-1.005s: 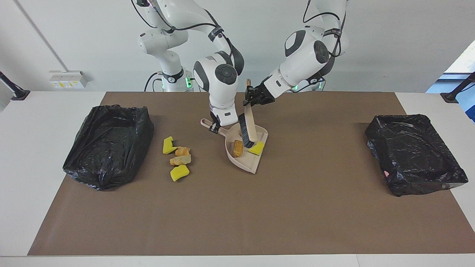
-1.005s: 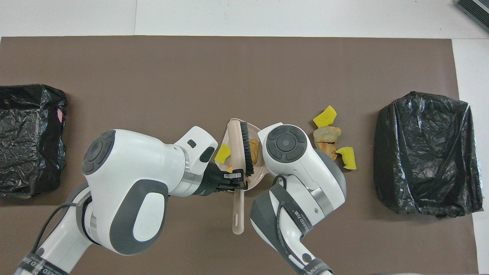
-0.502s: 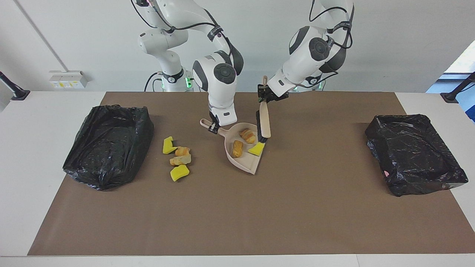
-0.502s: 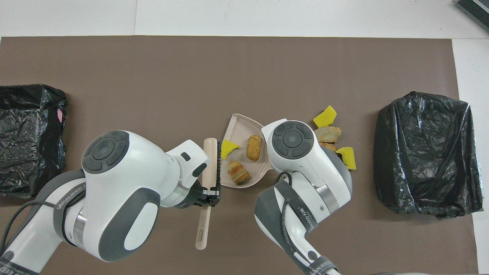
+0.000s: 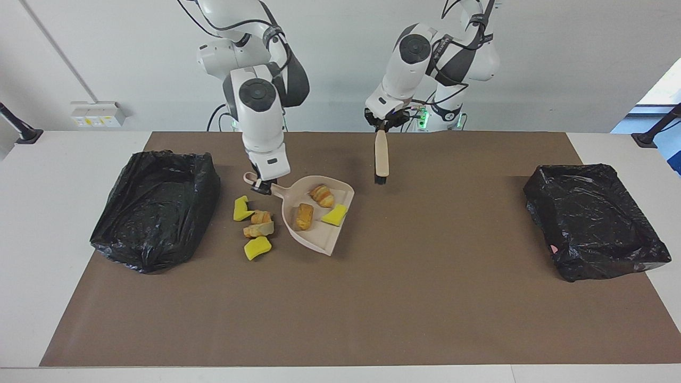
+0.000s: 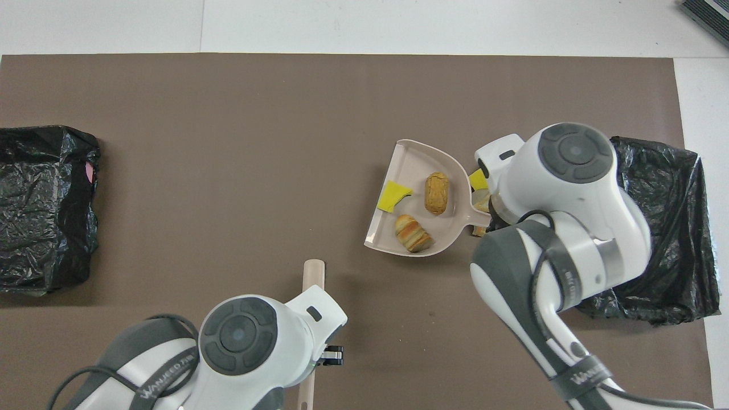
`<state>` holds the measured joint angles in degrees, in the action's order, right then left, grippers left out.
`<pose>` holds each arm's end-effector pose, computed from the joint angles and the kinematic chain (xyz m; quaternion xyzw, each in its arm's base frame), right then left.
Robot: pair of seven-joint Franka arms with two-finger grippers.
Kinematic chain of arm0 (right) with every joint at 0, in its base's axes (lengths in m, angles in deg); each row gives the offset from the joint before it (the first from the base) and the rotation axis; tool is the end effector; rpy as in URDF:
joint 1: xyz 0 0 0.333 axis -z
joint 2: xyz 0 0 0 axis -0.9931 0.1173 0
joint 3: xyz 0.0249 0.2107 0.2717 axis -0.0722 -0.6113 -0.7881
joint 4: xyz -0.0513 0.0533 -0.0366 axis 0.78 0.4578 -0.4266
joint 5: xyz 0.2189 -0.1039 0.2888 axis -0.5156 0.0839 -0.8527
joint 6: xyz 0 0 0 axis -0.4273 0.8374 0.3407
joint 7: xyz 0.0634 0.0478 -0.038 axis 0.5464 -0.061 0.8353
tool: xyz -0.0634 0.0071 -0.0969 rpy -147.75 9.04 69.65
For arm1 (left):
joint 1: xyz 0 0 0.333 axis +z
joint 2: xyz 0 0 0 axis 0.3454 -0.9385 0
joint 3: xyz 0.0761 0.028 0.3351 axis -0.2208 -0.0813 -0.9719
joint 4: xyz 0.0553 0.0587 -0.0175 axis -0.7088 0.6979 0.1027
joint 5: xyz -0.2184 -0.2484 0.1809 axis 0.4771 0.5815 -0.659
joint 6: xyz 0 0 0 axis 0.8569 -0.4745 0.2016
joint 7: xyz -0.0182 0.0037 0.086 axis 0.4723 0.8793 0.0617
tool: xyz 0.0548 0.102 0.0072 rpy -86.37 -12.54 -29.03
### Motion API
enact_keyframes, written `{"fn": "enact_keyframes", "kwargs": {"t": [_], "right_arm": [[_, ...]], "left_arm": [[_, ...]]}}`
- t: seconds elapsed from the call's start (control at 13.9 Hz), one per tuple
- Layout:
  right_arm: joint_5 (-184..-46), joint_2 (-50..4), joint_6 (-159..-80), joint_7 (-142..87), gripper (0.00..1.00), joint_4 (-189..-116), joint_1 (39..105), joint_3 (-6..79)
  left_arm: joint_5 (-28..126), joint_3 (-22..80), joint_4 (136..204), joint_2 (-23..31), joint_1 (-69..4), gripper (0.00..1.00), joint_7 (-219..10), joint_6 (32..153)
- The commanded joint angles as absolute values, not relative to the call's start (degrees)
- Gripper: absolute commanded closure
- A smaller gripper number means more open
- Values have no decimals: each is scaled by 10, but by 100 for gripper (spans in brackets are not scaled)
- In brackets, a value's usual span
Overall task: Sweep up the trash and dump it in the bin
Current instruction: 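Carry the loaded dustpan with the right gripper over the black bag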
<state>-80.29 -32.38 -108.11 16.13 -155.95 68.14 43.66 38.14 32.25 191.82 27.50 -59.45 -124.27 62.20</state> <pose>0.5421 0.1419 0.4765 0.8271 0.5576 -0.0689 0.0142 0.2859 -0.3254 0.4660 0.9906 -0.0382 -0.1276 0.0296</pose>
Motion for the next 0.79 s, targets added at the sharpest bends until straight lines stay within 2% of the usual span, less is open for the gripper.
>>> {"fn": "enact_keyframes", "kwargs": {"t": [0.0, 0.43, 0.72], "right_arm": [[-796, -327, -1032, 219, 100, -1515, 747, 434], [-796, -346, -1040, 347, 100, -1505, 907, 436], [-761, -345, -1080, 478, 100, -1502, 1021, 439]], "left_arm": [[368, 361, 1985, 303, -622, 100, -1320, 695], [368, 376, 2067, 299, -693, 100, -1414, 812], [368, 377, 2073, 294, -696, 100, -1424, 824]]}}
